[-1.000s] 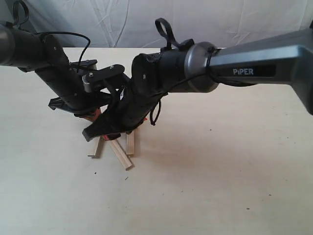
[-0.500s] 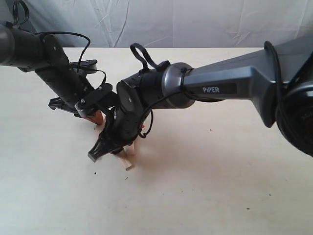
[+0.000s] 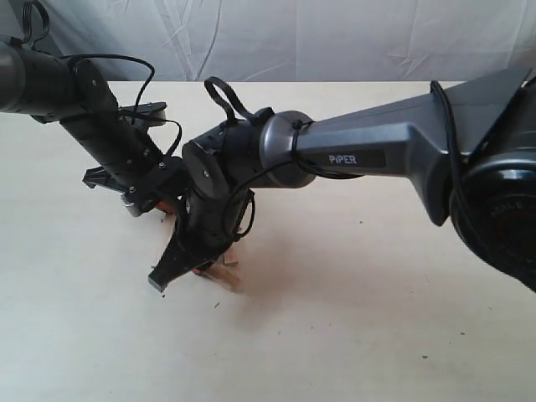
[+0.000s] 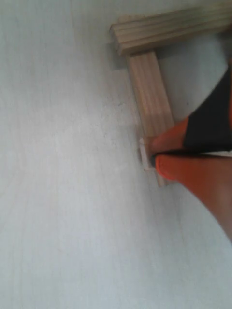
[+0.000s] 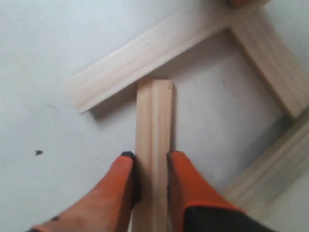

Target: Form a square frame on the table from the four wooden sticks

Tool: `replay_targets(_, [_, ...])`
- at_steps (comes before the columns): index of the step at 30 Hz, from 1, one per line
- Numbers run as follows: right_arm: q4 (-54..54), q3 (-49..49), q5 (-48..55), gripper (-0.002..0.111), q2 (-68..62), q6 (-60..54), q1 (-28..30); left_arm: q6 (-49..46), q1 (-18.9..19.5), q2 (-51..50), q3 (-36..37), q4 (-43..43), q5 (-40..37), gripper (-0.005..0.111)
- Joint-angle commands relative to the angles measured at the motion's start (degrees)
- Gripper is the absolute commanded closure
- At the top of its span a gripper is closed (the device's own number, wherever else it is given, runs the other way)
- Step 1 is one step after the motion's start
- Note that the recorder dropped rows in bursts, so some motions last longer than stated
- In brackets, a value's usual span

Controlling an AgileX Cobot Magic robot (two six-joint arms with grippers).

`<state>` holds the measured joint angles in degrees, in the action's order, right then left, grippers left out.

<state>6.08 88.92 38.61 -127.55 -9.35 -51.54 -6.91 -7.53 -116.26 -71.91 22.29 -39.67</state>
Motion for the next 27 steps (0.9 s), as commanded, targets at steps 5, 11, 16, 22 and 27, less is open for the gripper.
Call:
replay_targets(5, [-1.4,6.3,9.3,0.108,5.4,-16.1,0.1,0.0,0.0,-0.6,-0.1,-0.2,-0.1,0.107])
replay_targets(11, [3.4,6.2,9.7,0.109,3.6,-40.9,0.1,-0.8,0.0,-0.6,-0.1,-0.2,-0.5,0.107])
replay_targets(16, [3.3,6.2,9.6,0.109,1.3,-43.6,0.1,-1.0,0.0,-0.6,-0.1,-0.2,-0.6,0.107])
replay_targets(22, [-0.1,6.2,12.5,0.109,1.1,-44.9,0.1,-1.0,0.0,-0.6,-0.1,-0.1,-0.5,0.107])
replay_targets(27, [-1.6,6.2,12.7,0.109,-0.1,-44.8,0.1,-1.0,0.0,-0.6,-0.1,-0.1,-0.5,0.107])
